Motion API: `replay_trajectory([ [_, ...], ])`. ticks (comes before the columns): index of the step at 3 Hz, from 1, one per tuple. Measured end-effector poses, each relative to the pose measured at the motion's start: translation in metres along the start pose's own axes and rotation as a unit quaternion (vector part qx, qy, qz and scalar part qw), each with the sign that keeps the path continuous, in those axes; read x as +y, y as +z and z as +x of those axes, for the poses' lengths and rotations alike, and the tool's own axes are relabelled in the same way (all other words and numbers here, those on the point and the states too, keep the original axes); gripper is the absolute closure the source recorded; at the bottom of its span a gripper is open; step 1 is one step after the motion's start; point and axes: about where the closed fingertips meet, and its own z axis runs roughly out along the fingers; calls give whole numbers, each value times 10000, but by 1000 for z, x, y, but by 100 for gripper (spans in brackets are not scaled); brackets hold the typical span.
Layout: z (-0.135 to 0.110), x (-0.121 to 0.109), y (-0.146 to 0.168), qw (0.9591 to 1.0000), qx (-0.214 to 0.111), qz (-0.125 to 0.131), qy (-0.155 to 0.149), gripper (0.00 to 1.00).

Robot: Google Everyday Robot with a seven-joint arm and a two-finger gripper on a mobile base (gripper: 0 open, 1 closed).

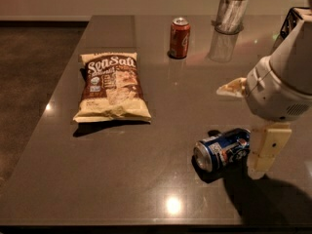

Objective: Pick pepsi can

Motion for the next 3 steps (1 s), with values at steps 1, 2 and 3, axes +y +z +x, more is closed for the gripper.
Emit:
replay_trajectory([
  [1, 0, 12, 29, 9986, 110, -196, -473, 0],
  [2, 5, 18, 52, 9956, 311, -307, -834, 0],
  [3, 8, 20, 64, 9917, 522, -430, -1096, 26],
])
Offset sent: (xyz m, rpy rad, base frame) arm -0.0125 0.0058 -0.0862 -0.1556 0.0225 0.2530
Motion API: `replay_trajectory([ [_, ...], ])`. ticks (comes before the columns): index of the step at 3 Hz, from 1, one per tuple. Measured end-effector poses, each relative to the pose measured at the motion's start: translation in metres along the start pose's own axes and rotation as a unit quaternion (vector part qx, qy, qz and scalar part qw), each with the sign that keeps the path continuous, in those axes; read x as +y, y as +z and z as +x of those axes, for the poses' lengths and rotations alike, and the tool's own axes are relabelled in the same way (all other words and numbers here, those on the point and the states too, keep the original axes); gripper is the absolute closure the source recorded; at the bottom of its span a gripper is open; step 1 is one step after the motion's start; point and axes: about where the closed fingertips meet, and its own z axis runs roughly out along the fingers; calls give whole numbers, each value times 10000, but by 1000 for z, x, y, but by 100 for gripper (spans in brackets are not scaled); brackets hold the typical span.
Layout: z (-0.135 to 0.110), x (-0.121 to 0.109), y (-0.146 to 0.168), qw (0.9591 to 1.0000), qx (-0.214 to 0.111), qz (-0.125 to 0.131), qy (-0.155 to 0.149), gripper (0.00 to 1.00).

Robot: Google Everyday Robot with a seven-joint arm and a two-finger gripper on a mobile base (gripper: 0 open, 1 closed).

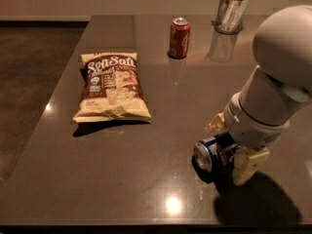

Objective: Pick pepsi can

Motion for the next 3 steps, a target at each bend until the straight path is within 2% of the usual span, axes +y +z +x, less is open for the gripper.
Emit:
replay_trajectory([
  [1, 1, -4, -5, 10000, 34, -13, -9, 49],
  [2, 2, -12, -14, 9999, 85, -27, 140, 72],
  [3, 0, -28, -39, 9987, -62, 22, 504, 95],
])
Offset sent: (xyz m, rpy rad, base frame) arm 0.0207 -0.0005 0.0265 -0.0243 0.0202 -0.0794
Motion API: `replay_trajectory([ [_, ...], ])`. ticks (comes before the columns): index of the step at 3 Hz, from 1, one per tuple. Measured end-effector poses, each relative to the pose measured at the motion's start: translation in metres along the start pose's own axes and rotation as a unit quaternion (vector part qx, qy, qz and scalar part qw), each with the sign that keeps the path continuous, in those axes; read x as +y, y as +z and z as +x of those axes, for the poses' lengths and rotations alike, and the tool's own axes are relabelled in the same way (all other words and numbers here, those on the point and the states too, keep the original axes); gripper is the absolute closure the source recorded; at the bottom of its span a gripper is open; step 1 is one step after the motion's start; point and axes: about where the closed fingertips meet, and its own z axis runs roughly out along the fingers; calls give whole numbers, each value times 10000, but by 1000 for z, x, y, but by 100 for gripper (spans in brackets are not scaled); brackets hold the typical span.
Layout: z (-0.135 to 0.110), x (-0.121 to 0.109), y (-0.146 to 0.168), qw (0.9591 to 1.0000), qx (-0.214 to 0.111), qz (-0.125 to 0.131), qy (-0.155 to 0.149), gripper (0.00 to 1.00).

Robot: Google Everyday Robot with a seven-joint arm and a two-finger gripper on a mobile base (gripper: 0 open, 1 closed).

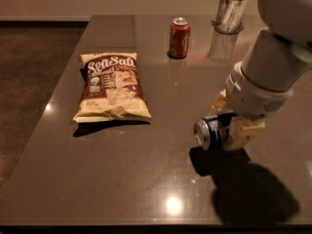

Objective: Pick pepsi can

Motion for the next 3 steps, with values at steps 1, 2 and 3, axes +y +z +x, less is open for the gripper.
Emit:
replay_trajectory([
  [1, -8, -18, -32, 9995, -179, 104, 226, 100],
  [2, -13, -30, -54, 9984, -341, 247, 381, 100],
  [3, -15, -33, -56, 9982, -348, 324, 369, 100],
])
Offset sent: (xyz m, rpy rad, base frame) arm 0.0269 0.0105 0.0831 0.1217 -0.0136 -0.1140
